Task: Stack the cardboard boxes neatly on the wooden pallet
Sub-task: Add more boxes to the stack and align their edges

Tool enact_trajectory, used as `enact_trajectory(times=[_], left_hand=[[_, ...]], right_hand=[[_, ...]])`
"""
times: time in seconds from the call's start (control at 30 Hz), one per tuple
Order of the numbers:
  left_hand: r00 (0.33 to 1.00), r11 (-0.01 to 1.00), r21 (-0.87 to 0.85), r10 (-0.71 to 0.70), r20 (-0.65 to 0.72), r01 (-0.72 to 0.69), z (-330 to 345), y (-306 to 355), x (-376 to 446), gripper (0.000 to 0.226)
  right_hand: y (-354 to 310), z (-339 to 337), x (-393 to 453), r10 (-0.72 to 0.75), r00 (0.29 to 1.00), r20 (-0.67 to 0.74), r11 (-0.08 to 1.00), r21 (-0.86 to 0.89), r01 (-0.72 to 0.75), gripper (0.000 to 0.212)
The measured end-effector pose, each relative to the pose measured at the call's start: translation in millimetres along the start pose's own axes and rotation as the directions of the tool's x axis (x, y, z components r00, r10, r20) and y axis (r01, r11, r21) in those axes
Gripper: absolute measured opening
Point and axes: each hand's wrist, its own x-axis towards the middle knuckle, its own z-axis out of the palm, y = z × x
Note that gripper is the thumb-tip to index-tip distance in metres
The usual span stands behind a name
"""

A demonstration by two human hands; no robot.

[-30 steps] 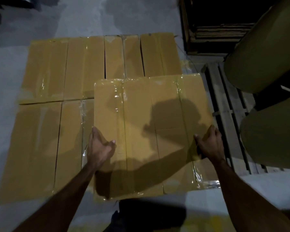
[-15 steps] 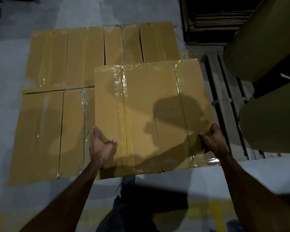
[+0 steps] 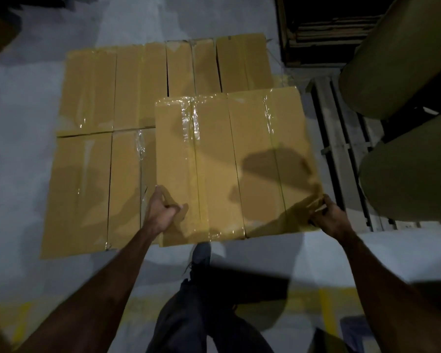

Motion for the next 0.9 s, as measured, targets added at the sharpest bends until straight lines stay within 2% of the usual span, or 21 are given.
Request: enact_trajectory(times=[0.1,0.27,0.37,0.53,0.73,0.9], left_hand=[[0.999,0.997,0.067,0.019,0.039,-0.022,-2.2,12.1,-35.1,0.105],[0.988,0.981,0.145,0.115,0.107,-0.13,0.5,23.9,-100.1,0.104],[0.979,0.972,0.168,0.137,0.152,-0.162,5.0,24.0,-142.9,0.101],[0.971,0.972,0.138,0.163,0.176,-0.188,9.9,11.5,-211.9,0.094],[0.993,0.996,0.013,0.084,0.089,-0.085,-7.9,-35.3,-271.7,0.092],[0.998,0.993,-0.112,0.026,-0.052,-0.032,-35.0,-74.6,-314.0,0.087]], right_hand=[[4.2,4.3,-41.3,-0.035,0.999,-0.033,0.999,-0.013,0.035,0.075],[-0.3,20.3,-120.6,-0.041,0.999,-0.015,0.998,-0.037,0.041,0.078],[-3.5,30.6,-162.8,-0.064,0.998,0.011,0.998,0.006,0.064,0.08],[-14.3,55.4,-226.5,-0.151,0.988,0.004,0.983,0.11,0.15,0.07],[-21.4,99.0,-285.2,-0.215,0.97,0.115,0.967,0.167,0.195,0.076],[-48.3,134.5,-323.4,-0.305,0.929,0.21,0.951,0.108,0.288,0.071]])
